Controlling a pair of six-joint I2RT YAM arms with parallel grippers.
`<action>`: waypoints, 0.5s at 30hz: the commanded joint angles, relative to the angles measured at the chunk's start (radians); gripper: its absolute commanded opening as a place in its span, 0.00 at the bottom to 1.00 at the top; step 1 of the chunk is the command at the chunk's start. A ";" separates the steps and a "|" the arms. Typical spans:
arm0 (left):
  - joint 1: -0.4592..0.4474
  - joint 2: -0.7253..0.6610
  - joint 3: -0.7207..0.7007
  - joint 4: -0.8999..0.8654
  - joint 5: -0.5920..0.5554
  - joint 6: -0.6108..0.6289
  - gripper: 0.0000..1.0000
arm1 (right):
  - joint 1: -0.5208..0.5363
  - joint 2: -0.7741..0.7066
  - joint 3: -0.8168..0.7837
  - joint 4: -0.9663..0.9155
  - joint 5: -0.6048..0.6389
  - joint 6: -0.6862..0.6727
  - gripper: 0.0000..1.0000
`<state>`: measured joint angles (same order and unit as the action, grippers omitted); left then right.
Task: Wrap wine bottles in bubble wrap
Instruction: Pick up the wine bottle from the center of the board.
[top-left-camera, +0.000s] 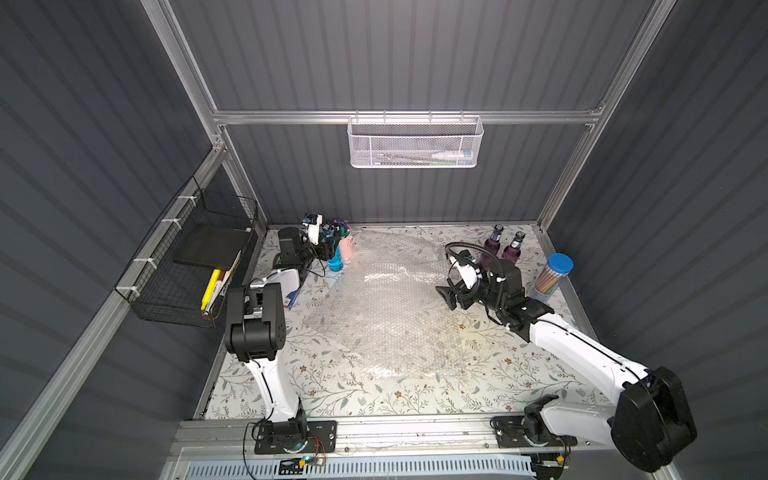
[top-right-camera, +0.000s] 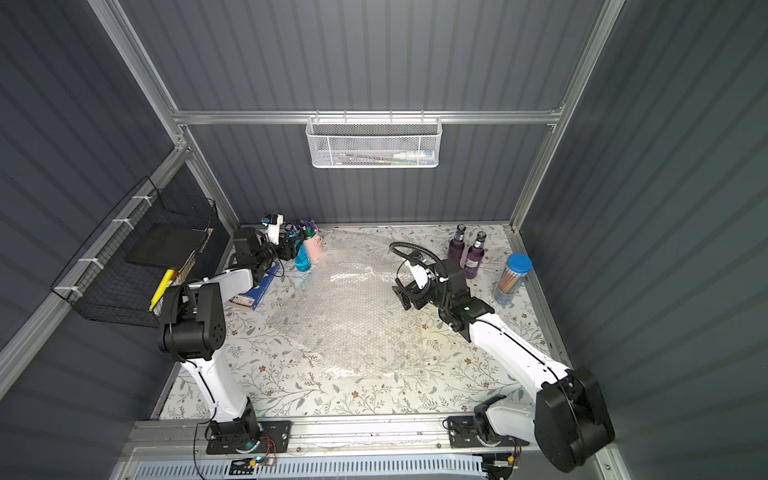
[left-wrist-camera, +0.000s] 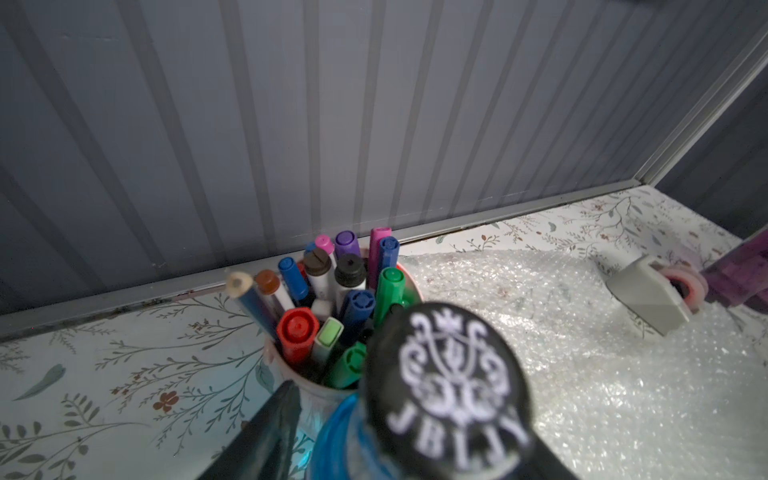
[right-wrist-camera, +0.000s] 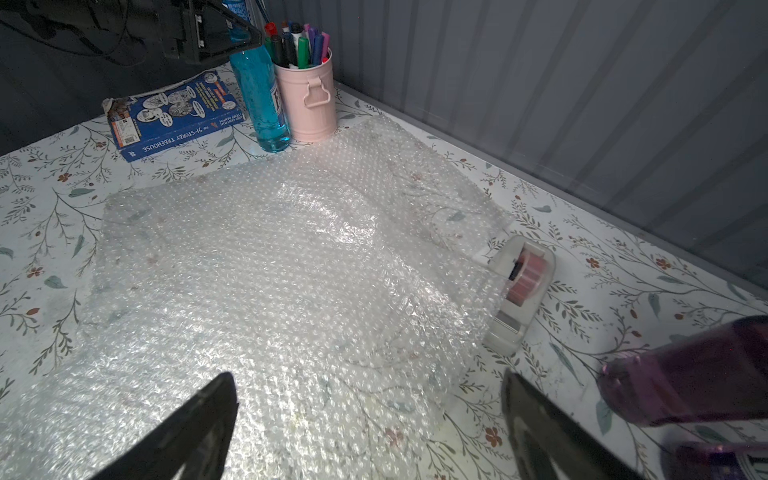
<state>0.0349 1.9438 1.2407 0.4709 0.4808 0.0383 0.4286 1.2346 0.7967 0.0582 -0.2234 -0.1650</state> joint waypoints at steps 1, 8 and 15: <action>0.013 0.026 0.050 0.021 0.024 0.010 0.63 | -0.008 -0.008 0.006 -0.001 -0.028 -0.009 0.99; 0.014 0.059 0.087 0.010 0.069 0.011 0.49 | -0.014 0.009 0.022 -0.012 -0.039 -0.012 0.99; 0.013 0.063 0.099 -0.036 0.089 0.053 0.28 | -0.016 0.021 0.028 -0.026 -0.046 -0.015 0.99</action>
<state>0.0429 1.9930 1.3094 0.4706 0.5423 0.0692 0.4175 1.2407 0.7986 0.0505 -0.2459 -0.1654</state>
